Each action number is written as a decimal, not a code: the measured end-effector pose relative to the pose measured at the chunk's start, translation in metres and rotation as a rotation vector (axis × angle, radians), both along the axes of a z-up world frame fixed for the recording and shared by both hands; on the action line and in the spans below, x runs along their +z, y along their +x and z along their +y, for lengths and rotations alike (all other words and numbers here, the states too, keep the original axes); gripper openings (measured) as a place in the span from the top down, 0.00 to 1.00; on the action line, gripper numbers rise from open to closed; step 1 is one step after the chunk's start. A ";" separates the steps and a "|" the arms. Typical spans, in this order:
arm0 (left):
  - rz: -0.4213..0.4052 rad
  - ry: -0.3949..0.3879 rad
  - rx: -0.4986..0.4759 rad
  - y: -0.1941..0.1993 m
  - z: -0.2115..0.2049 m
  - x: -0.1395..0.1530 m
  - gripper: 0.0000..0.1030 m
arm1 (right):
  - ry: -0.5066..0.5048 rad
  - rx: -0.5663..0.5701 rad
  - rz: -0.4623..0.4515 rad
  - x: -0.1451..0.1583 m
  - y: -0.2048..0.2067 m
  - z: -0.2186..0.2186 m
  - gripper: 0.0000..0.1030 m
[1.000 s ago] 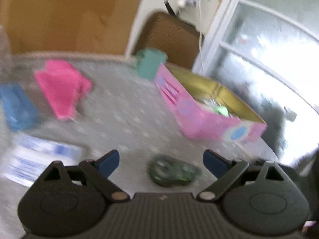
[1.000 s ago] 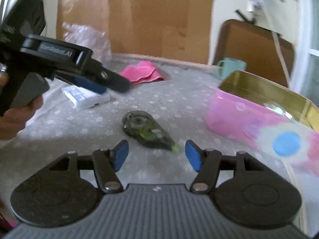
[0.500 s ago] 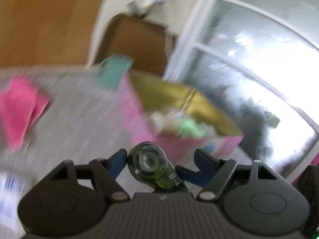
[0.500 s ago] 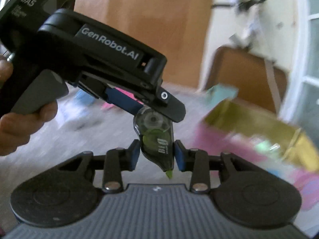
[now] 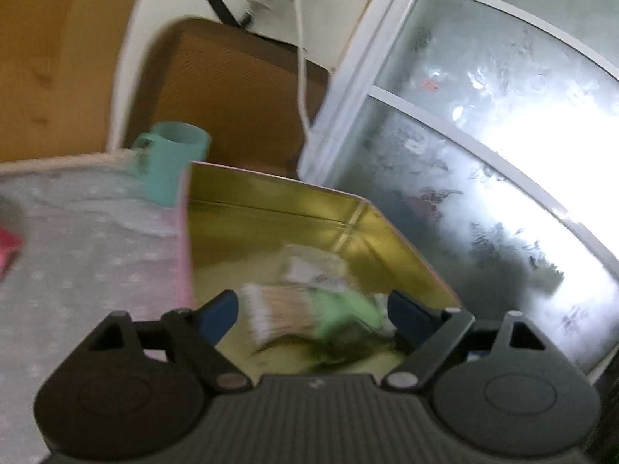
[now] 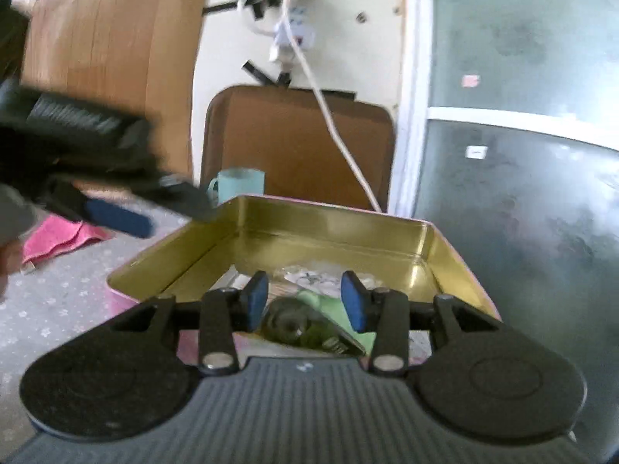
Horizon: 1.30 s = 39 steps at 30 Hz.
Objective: Organize soft objects
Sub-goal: 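Grasp the correction tape with the left gripper and drop it into the tin, then grasp the pink cloth with the right gripper and lift it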
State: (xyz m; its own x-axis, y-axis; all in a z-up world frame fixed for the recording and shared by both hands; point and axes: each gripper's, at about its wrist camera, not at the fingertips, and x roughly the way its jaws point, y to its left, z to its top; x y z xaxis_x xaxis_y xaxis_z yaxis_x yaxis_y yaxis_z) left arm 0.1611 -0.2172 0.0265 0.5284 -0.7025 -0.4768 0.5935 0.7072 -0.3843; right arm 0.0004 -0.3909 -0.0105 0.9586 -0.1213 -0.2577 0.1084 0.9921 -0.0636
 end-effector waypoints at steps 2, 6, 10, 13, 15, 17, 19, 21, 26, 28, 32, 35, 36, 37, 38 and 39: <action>-0.033 0.018 0.027 -0.009 0.023 -0.002 0.15 | 0.026 0.003 -0.015 -0.001 -0.013 0.005 0.56; -0.050 0.017 0.083 -0.030 0.086 -0.005 0.14 | 0.091 0.070 -0.025 0.001 -0.028 0.026 0.56; -0.091 0.077 0.189 -0.051 0.154 -0.017 0.14 | 0.148 0.203 0.008 0.007 -0.015 0.062 0.56; -0.116 0.121 0.317 -0.060 0.209 -0.033 0.14 | 0.171 0.305 0.064 0.009 0.005 0.105 0.56; -0.107 0.122 0.412 -0.058 0.244 -0.045 0.14 | 0.177 0.352 0.114 0.008 0.030 0.137 0.56; -0.104 0.101 0.477 -0.055 0.266 -0.052 0.14 | 0.197 0.378 0.155 0.005 0.057 0.161 0.53; -0.103 0.050 0.516 -0.053 0.284 -0.060 0.14 | 0.243 0.390 0.206 0.002 0.091 0.185 0.49; -0.115 0.017 0.532 -0.052 0.293 -0.071 0.16 | 0.286 0.401 0.248 -0.003 0.123 0.207 0.40; -0.054 -0.058 0.495 -0.044 0.303 -0.076 0.14 | 0.251 0.389 0.300 -0.014 0.187 0.257 0.18; -0.042 -0.066 0.490 -0.043 0.302 -0.077 0.14 | 0.222 0.356 0.328 -0.020 0.215 0.272 0.11; -0.040 -0.067 0.470 -0.043 0.300 -0.079 0.14 | 0.158 0.318 0.383 -0.038 0.240 0.282 0.53; -0.038 -0.064 0.468 -0.043 0.299 -0.079 0.13 | 0.090 0.390 0.362 -0.034 0.221 0.284 0.90; -0.036 -0.065 0.468 -0.042 0.299 -0.080 0.13 | 0.045 0.401 0.351 -0.034 0.208 0.281 0.90; -0.033 -0.066 0.468 -0.042 0.299 -0.080 0.13 | 0.020 0.403 0.343 -0.035 0.195 0.276 0.90; -0.032 -0.067 0.468 -0.041 0.299 -0.080 0.13 | 0.015 0.407 0.340 -0.036 0.182 0.269 0.90; -0.032 -0.067 0.468 -0.041 0.300 -0.080 0.12 | 0.020 0.415 0.335 -0.036 0.162 0.257 0.90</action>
State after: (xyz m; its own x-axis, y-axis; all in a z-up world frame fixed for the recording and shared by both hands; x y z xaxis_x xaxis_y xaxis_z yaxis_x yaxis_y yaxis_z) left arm 0.1202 0.0825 -0.0539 0.8092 -0.4141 -0.4167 0.2291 0.8757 -0.4251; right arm 0.1626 -0.1339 -0.0464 0.7896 0.2589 -0.5563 -0.3164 0.9486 -0.0076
